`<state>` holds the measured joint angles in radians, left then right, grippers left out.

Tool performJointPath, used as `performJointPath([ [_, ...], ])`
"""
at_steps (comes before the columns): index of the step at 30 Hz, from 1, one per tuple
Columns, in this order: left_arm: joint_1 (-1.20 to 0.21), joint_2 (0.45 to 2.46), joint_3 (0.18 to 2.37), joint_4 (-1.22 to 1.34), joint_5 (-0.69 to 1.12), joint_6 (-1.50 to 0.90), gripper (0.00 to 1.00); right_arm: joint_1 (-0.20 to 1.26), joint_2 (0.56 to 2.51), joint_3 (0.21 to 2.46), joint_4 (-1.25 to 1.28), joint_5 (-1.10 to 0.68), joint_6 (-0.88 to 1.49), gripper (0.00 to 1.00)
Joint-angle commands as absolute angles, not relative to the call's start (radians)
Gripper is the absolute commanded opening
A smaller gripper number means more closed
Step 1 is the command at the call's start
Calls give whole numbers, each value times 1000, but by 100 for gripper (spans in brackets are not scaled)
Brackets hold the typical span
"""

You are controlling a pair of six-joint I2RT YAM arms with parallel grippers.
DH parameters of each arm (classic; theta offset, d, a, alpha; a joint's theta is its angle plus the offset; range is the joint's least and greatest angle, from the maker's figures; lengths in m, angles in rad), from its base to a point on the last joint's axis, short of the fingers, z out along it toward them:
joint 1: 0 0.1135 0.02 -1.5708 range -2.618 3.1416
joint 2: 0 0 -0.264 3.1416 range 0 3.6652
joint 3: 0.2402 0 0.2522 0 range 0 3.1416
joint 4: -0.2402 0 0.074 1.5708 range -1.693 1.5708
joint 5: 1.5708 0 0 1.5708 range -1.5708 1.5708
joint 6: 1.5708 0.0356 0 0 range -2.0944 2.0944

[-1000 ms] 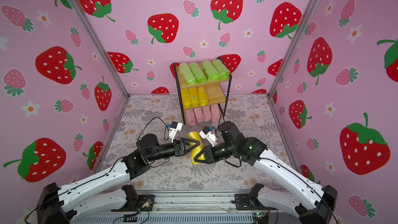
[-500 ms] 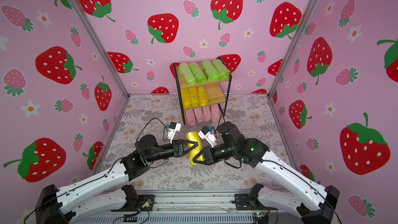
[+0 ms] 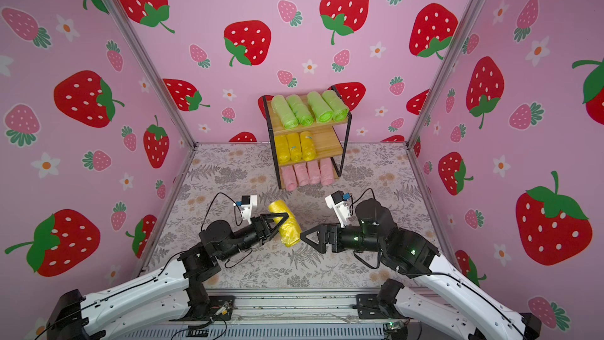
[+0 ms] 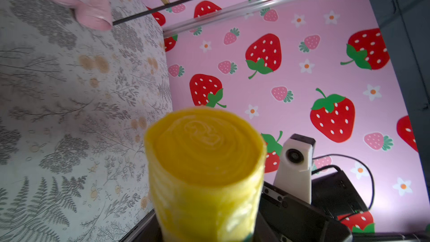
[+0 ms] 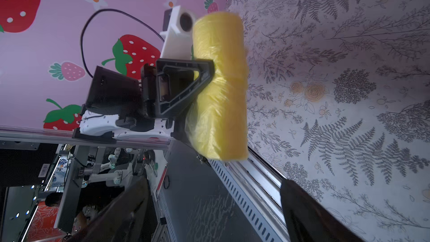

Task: Sort the rolls of trash bags by color and place them on the shelf
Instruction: Pick up the roll of trash bags from the center of the board.

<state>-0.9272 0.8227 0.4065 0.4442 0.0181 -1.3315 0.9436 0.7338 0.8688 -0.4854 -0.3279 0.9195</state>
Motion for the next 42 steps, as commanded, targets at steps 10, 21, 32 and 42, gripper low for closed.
performJointPath([
  [10, -997, 709, 363, 460, -293, -1409, 0, 1148, 946, 807, -139, -60, 1101, 99],
  [21, -1005, 685, 339, 476, -300, -1420, 0, 1197, 1067, 810, 27, -12, 1144, 100],
  [32, -1005, 653, 320, 476, -305, -1427, 0, 1196, 1088, 778, 94, 12, 1168, 84],
  [42, -1005, 602, 303, 448, -311, -1425, 0, 1196, 1119, 785, 150, -17, 1186, 0],
])
